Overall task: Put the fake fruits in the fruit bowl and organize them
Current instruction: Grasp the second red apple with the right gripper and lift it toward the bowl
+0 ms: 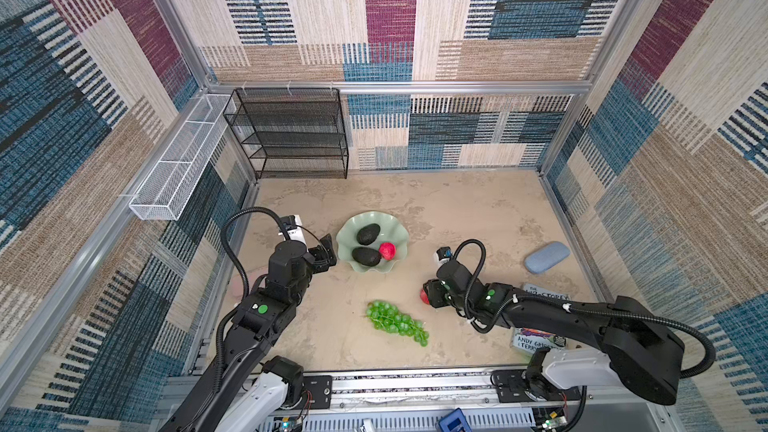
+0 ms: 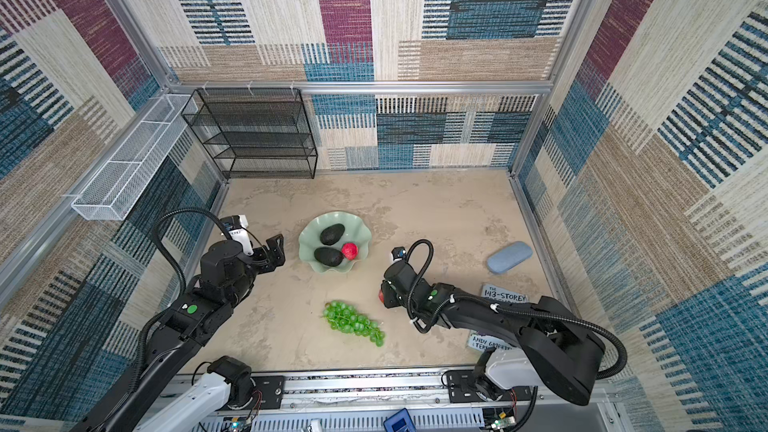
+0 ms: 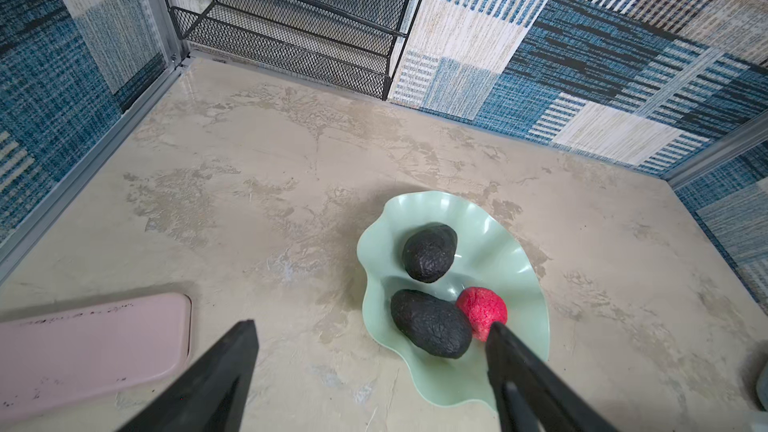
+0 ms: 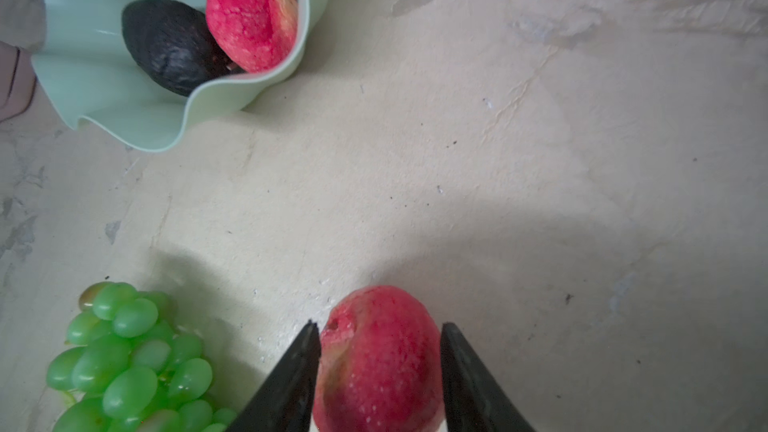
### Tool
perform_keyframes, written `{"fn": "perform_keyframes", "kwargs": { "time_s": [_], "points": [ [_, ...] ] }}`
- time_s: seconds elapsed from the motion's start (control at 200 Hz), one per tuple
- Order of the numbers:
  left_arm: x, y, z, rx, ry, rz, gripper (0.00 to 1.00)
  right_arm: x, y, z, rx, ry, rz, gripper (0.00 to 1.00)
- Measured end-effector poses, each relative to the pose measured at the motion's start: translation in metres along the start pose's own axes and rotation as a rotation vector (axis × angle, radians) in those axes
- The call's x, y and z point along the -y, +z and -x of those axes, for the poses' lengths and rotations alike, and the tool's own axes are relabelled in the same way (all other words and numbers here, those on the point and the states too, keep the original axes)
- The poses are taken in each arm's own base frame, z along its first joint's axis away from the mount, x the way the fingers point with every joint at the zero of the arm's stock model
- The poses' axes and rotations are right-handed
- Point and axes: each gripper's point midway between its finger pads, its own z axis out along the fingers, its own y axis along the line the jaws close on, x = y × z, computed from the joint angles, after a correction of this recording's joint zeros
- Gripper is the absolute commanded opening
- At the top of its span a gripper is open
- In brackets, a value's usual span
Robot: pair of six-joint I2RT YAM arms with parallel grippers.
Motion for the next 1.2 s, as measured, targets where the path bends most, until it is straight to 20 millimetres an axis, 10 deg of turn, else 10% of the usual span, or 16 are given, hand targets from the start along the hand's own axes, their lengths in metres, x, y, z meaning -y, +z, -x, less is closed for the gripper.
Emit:
{"fn": "perform_keyframes", "kwargs": {
  "time_s": [0.135, 0.255, 0.431, 0.842, 1.202],
  "points": [
    [-0.003, 0.0, -0.005, -0.007, -0.013, 0.007, 0.89, -0.015, -0.02, 0.035, 0.091, -0.003, 0.037, 0.5],
    [-0.004, 0.0, -0.005, -0.004, -0.021, 0.009, 0.89, -0.032, -0.032, 0.069, 0.168, -0.023, 0.056, 0.77],
    [-0.006, -0.003, -0.004, 0.001, -0.025, 0.01, 0.89, -0.026, -0.009, 0.047, 0.078, -0.08, 0.02, 0.86],
    [-0.01, -0.003, -0.008, -0.014, -0.024, 0.023, 0.89, 0.008, 0.02, -0.024, -0.114, -0.094, -0.061, 0.67],
    [-0.01, -0.001, -0.01, -0.021, -0.025, 0.024, 0.89, -0.007, 0.005, 0.002, -0.04, -0.067, -0.011, 0.49]
  ]
}}
